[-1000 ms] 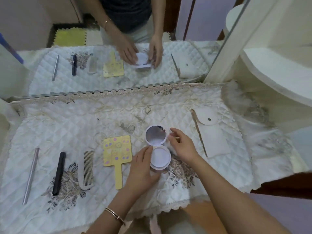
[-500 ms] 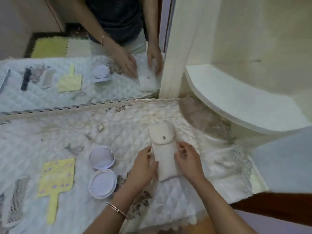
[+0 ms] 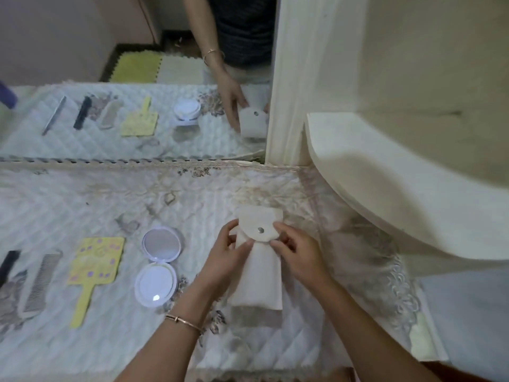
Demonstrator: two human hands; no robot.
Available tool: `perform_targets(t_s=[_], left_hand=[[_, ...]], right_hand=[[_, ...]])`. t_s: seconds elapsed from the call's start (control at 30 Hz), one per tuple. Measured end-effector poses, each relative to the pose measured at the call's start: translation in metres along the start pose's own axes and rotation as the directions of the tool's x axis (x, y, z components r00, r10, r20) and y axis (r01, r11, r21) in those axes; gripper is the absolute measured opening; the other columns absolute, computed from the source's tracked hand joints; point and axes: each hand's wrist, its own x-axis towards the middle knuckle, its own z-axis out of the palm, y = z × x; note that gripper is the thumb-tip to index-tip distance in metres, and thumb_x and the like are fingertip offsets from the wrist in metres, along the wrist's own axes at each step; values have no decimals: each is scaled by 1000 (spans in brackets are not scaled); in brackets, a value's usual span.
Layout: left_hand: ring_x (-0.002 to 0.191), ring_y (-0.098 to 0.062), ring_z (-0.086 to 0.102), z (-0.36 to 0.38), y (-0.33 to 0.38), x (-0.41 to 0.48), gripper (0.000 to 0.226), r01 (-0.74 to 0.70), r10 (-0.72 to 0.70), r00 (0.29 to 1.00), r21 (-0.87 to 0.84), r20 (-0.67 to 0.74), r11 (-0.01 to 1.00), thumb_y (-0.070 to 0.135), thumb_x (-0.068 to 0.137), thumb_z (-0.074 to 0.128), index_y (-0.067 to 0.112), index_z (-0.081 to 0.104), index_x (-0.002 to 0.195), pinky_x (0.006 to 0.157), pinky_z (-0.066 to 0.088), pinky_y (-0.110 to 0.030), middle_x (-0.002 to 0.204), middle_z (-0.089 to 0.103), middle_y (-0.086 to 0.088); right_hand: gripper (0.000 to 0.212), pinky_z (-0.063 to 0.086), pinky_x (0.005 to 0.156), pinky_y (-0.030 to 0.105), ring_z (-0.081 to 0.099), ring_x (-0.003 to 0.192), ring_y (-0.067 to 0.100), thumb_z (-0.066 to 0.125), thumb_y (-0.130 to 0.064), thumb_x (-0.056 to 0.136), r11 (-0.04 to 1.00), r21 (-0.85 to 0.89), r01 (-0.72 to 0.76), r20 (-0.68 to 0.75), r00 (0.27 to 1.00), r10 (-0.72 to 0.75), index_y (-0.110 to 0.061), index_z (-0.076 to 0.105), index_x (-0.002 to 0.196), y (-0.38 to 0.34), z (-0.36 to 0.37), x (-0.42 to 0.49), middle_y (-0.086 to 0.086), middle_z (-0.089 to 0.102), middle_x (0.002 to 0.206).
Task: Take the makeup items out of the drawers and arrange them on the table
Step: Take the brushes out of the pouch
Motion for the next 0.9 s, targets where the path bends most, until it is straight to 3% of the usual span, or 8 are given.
perform_targets(t_s=[0.1, 0.2, 0.37, 0.5, 0.6, 0.67, 0.73, 0.9], left_hand=[[99, -23, 61, -15, 0, -13, 39, -6, 6, 999, 9, 37, 1000, 21, 87, 59, 38, 47, 121, 79, 54, -38, 113, 58, -4], [102, -27, 62, -30, -1, -22, 37, 7, -5, 998, -42, 61, 999, 18, 87, 59, 48, 50, 108, 85, 54, -44, 115, 60, -6], [86, -16, 67, -61, -9, -42, 42, 10, 0, 995, -102, 95, 995, 5, 86, 59, 39, 53, 110, 76, 55, -37, 107, 67, 7], [92, -14, 68, -77, -20, -58, 40, 13, 10, 990, -162, 143, 987, 5, 84, 62, 33, 56, 113, 74, 54, -29, 109, 70, 10], [96, -13, 67, -82, -26, -64, 49, 11, 25, 985, -208, 170, 978, 18, 68, 73, 30, 58, 113, 77, 53, -28, 112, 70, 9], [99, -15, 67, -85, -29, -65, 55, 9, 33, 982, -220, 186, 976, 25, 60, 75, 31, 60, 112, 80, 53, -30, 113, 70, 8], [99, -15, 67, -88, -30, -66, 52, -9, 47, 981, -195, 189, 981, 26, 59, 75, 34, 62, 109, 82, 54, -30, 111, 70, 8], [96, -13, 67, -92, -33, -71, 38, -56, 77, 979, -116, 187, 992, 20, 68, 72, 39, 65, 101, 82, 55, -27, 103, 73, 10]], right_hand=[[19, 40, 74, 11, 62, 87, 18, 59, -23, 85, 971, -173, 163, -10, 986, -167, -13, 70, 97, -13, -3, -1, 7, 69, 93], [24, 47, 71, 31, 60, 78, 17, 51, -31, 85, 936, -265, 231, 20, 972, -234, -15, 69, 85, -28, 5, -2, 4, 67, 82], [20, 36, 52, 25, 43, 45, 5, 59, -22, 88, 982, 180, 61, -306, 952, -3, -13, 61, 69, -69, 6, 9, -1, 50, 51], [24, 52, 63, 28, 63, 61, 14, 64, -11, 82, 894, 447, 29, -205, 976, 71, -30, 49, 80, -88, 8, 8, 3, 66, 67], [30, 49, 71, 15, 62, 70, -2, 67, -6, 79, 947, 307, 90, -85, 994, -67, -32, 53, 77, -92, 20, -8, -3, 66, 80], [19, 45, 70, 12, 59, 69, -5, 69, -7, 78, 976, 178, 125, -4, 992, -126, -26, 65, 75, -89, 27, -20, -7, 63, 79], [6, 42, 72, 8, 56, 74, -1, 71, -13, 77, 985, 57, 163, 41, 985, -165, -17, 73, 81, -85, 32, -30, -9, 60, 79], [12, 37, 70, 2, 52, 75, -6, 74, -23, 74, 973, -98, 207, 54, 978, -203, -17, 72, 84, -83, 31, -41, -8, 58, 81]])
